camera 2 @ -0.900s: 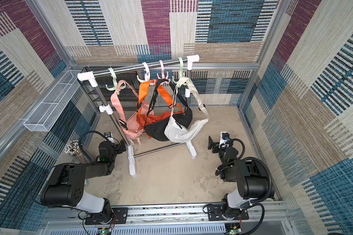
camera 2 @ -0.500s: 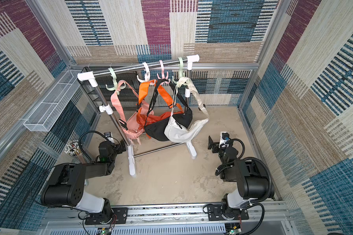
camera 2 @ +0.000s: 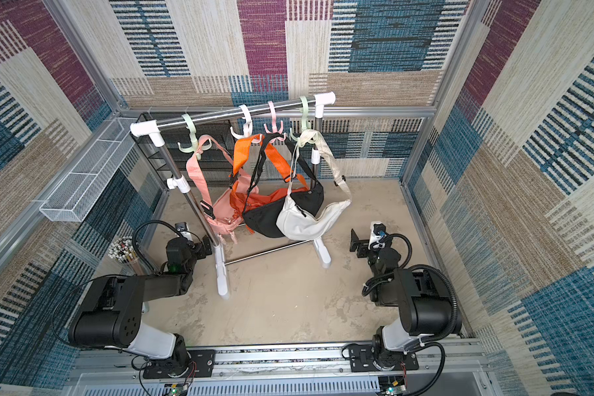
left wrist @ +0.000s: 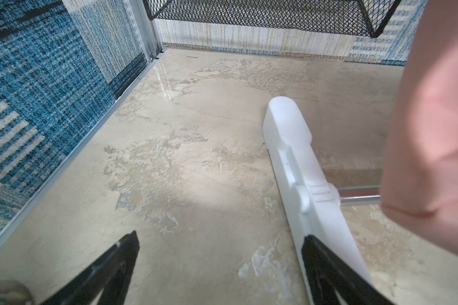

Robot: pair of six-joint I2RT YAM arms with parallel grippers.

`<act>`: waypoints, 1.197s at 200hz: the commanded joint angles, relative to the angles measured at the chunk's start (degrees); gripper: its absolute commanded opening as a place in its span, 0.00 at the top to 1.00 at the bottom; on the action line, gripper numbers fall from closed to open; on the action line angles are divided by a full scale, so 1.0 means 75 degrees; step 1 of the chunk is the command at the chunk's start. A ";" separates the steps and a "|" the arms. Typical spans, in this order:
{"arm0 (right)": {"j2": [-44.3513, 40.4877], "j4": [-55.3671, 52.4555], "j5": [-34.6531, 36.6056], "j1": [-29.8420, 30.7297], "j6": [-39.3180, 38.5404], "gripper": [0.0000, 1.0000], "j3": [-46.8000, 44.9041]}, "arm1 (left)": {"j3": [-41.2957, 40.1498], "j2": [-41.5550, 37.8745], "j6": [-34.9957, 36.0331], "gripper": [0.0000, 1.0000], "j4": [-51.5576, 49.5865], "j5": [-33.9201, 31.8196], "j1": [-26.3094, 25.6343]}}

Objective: Take the bag off the hook
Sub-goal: Pick up the bag from the hook.

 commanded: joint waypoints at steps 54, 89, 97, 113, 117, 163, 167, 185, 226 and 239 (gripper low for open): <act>-0.0977 -0.3411 0.0099 0.0002 -0.0108 0.03 0.1659 | 0.0675 -0.1627 0.0231 0.20 -0.2386 -0.0056 0.0024; -0.1723 -0.4337 -0.1045 -0.0001 0.0056 0.09 0.2009 | 0.0556 -0.3308 -0.0037 0.24 -0.3281 -0.0572 0.0024; -0.1894 -0.4644 -0.1173 -0.0007 0.0175 0.11 0.2140 | 0.0567 -0.3672 -0.0167 0.24 -0.3553 -0.0736 0.0030; -0.2229 -0.5261 -0.1486 -0.0006 0.0409 0.15 0.2385 | 0.0667 -0.4356 -0.0342 0.26 -0.4073 -0.0959 0.0030; -0.2319 -0.5364 -0.1585 0.0002 0.0456 0.16 0.2425 | 0.0735 -0.4520 -0.0362 0.26 -0.4241 -0.0960 0.0030; -0.3535 -0.6852 -0.1758 0.0014 0.0808 0.22 0.3051 | 0.2324 -0.5657 -0.0846 0.39 -0.6683 -0.0736 0.0030; -0.3638 -0.6964 -0.1750 0.0013 0.0824 0.23 0.3123 | 0.2509 -0.5711 -0.0885 0.40 -0.6872 -0.0673 0.0030; -0.3984 -0.7467 -0.1756 0.0014 0.0839 0.25 0.3490 | 0.3353 -0.5865 -0.0910 0.47 -0.7724 -0.0182 0.0025; -0.3775 -0.8858 -0.1980 0.0014 0.0637 0.31 0.5113 | 0.5185 -0.5965 -0.0851 0.57 -0.9157 0.1502 0.0017; -0.3710 -0.9132 -0.2002 0.0014 0.0615 0.31 0.5559 | 0.5694 -0.5969 -0.0818 0.58 -0.9500 0.1973 0.0010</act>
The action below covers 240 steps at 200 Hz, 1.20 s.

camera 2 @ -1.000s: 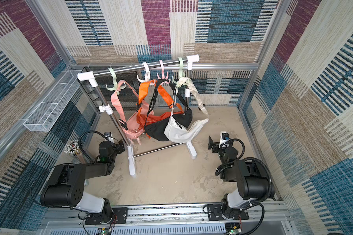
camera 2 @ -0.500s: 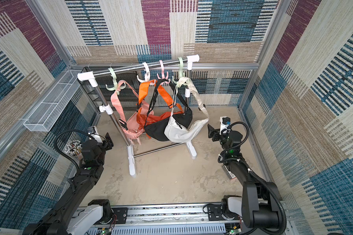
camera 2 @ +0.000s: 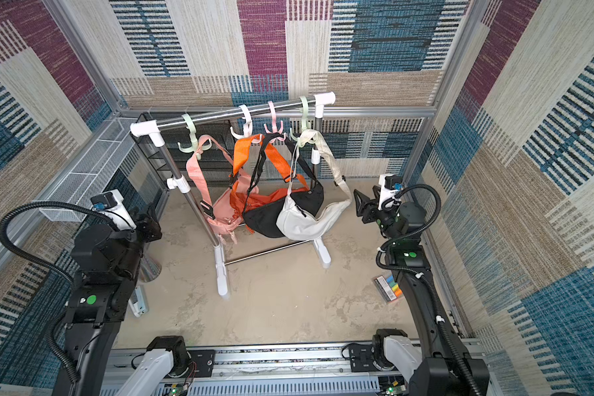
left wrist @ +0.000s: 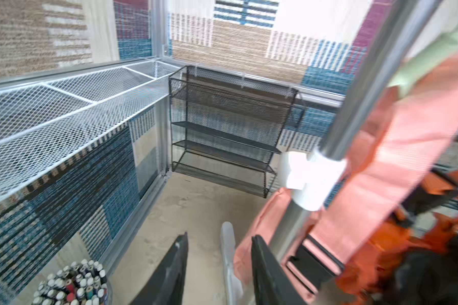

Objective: Take the bag off the hook
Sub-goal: Pick up the bag from the hook.

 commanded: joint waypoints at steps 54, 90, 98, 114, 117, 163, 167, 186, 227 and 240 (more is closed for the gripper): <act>0.0650 -0.1904 -0.1288 0.0008 0.0090 0.28 0.2400 | 0.2225 -0.0032 0.0293 0.58 -0.2121 0.3073 -0.0011; 0.1181 -0.2556 -0.1855 0.0008 -0.0043 0.25 0.3224 | 0.2482 0.0105 0.0404 0.58 -0.1915 0.5031 -0.0169; 0.1432 -0.2852 -0.1924 0.0008 -0.0143 0.25 0.3501 | 0.2531 0.0237 0.0302 0.58 -0.1879 0.5303 -0.0236; 0.1927 -0.3368 -0.1822 0.0006 -0.0183 0.24 0.4100 | 0.2672 0.0597 0.0141 0.59 -0.1896 0.5722 -0.0380; 0.1994 -0.3438 -0.1814 0.0005 -0.0173 0.24 0.4208 | 0.2697 0.0676 0.0108 0.58 -0.1917 0.5760 -0.0404; 0.2832 -0.4166 -0.1991 0.0008 0.0066 0.22 0.5233 | 0.3243 0.1737 0.0089 0.60 -0.2279 0.4746 -0.1922; 0.2835 -0.4167 -0.1968 0.0005 0.0058 0.22 0.5220 | 0.3338 0.1848 0.0179 0.59 -0.2362 0.4541 -0.2183; 0.2939 -0.4275 -0.1959 0.0008 -0.0106 0.22 0.5256 | 0.3762 0.2489 0.0398 0.60 -0.2645 0.3762 -0.3127; 0.2869 -0.3681 -0.2132 0.0008 -0.0662 0.26 0.4639 | 0.4221 0.3755 0.0179 0.65 -0.2619 0.2906 -0.4310; 0.2732 -0.3210 -0.2102 0.0008 -0.0829 0.27 0.4196 | 0.4299 0.4092 0.0195 0.65 -0.2534 0.2621 -0.4599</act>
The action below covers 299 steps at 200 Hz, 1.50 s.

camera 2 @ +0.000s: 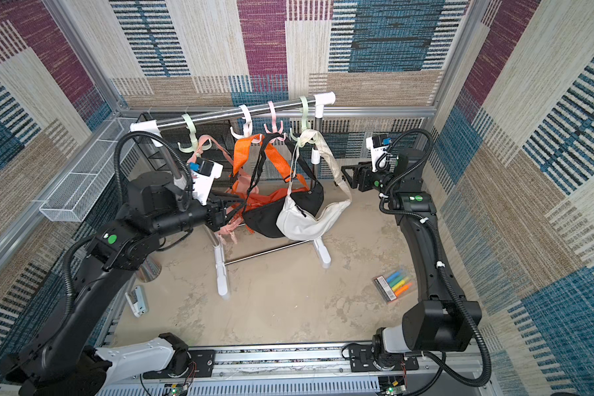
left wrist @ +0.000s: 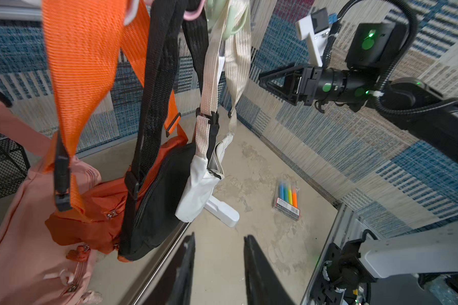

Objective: Take the bag off the hook
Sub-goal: Pick up the bag from the hook.

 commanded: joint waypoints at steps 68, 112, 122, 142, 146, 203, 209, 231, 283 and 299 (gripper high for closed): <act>-0.0761 0.2874 0.0244 0.0003 -0.1191 0.22 -0.2762 | 0.0651 0.1792 0.0158 0.64 0.0691 -0.1288 -0.1215; -0.0487 0.3821 0.0971 0.0001 -0.1092 0.20 -0.3521 | 0.1186 0.2589 0.0273 0.63 0.0707 -0.1539 -0.1447; -0.0305 0.3906 0.1044 -0.0008 -0.1088 0.20 -0.3506 | 0.1319 0.2736 0.0242 0.63 0.0695 -0.1605 -0.1459; 0.0037 0.4043 0.1065 0.0001 -0.1195 0.21 -0.3475 | 0.1538 0.2986 0.0264 0.63 0.0695 -0.1637 -0.1471; 0.0104 0.4070 0.1079 -0.0001 -0.1213 0.21 -0.3475 | 0.1581 0.3040 0.0262 0.63 0.0694 -0.1649 -0.1471; 0.0829 0.4294 0.1214 0.0001 -0.1364 0.25 -0.3306 | 0.2316 0.3855 0.0262 0.68 0.0228 -0.1850 -0.1471; 0.0899 0.4276 0.1200 0.0002 -0.1380 0.26 -0.3257 | 0.2357 0.3914 0.0273 0.71 0.0212 -0.1881 -0.1470; 0.1117 0.4296 0.1131 -0.0007 -0.1410 0.30 -0.3130 | 0.2467 0.4081 0.0287 0.76 0.0173 -0.1961 -0.1471; 0.1349 0.4476 0.0946 -0.0009 -0.1333 0.37 -0.3053 | 0.2856 0.4272 0.0133 0.77 -0.0230 -0.2317 -0.1471; 0.1348 0.4496 0.0931 -0.0009 -0.1286 0.35 -0.3065 | 0.2714 0.4041 0.0201 0.68 -0.0144 -0.2017 -0.1473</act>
